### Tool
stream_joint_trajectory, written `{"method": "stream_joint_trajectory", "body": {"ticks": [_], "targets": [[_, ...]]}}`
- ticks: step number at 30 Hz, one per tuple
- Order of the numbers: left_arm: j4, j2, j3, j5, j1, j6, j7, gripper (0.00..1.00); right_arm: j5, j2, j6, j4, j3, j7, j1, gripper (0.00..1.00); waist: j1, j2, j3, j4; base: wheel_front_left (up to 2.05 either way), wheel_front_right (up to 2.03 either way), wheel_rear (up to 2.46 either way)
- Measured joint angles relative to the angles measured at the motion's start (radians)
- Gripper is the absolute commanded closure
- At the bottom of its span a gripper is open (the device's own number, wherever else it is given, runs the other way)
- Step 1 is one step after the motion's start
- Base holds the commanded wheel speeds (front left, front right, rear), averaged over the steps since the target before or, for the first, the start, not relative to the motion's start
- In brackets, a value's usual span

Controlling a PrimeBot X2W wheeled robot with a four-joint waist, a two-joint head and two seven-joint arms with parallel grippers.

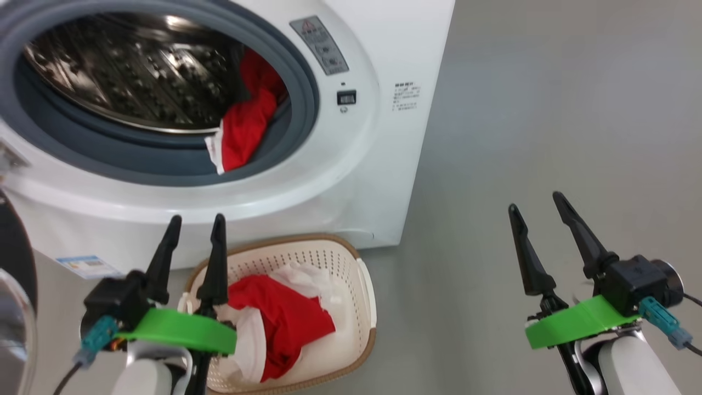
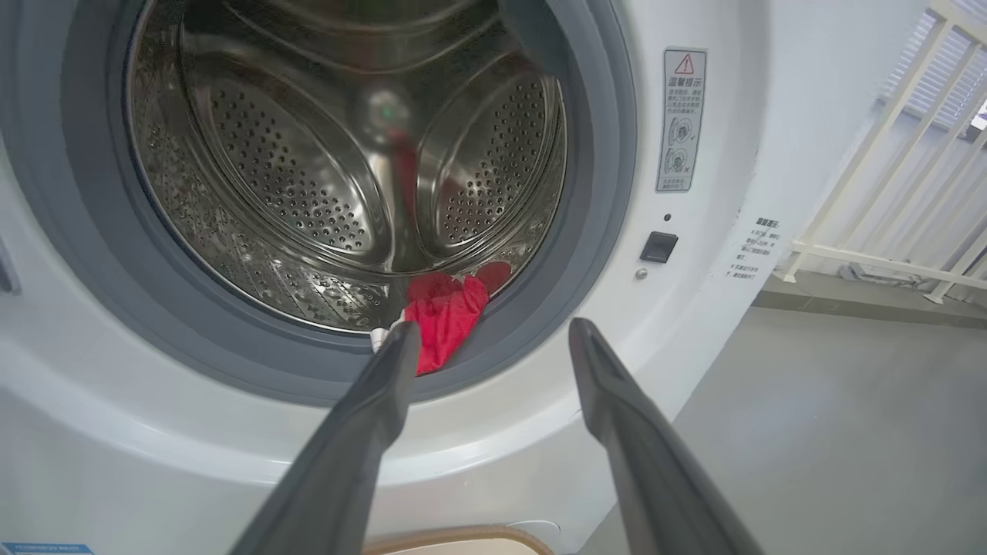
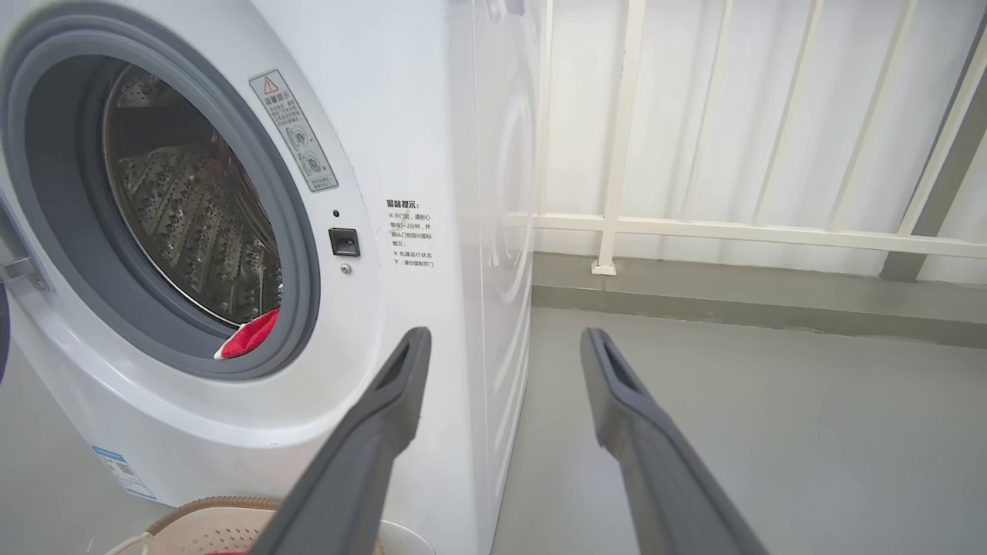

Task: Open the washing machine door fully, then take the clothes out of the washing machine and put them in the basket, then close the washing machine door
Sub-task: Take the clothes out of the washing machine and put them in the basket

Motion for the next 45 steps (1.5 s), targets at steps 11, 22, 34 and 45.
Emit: {"method": "stream_joint_trajectory", "body": {"ticks": [11, 22, 34, 45], "targets": [[-0.108, 0.0, 0.034, 0.019, 0.194, 0.0, 0.0, 0.0, -0.021, 0.003, 0.0, -0.03, -0.051, 0.0, 0.133, 0.0, 0.0, 0.0, -0.139, 0.008, 0.0, 0.0, 0.0], [-0.144, 0.002, 0.055, 0.043, 0.287, 0.019, 0.0, 0.0, -0.02, 0.009, 0.0, -0.056, -0.083, 0.0, 0.213, 0.0, 0.0, 0.0, -0.21, -0.003, 0.0, 0.0, 0.0], [-0.145, 0.002, 0.055, 0.033, 0.287, 0.026, 0.0, 0.0, -0.021, 0.009, 0.0, -0.058, -0.082, 0.0, 0.213, 0.0, 0.0, 0.0, -0.203, 0.003, 0.0, 0.0, 0.0], [-0.147, 0.002, 0.04, 0.017, 0.286, 0.036, 0.0, 0.0, -0.025, 0.009, 0.0, -0.068, -0.078, 0.0, 0.212, 0.0, 0.0, 0.0, -0.18, 0.011, 0.0, 0.0, 0.0]]}}
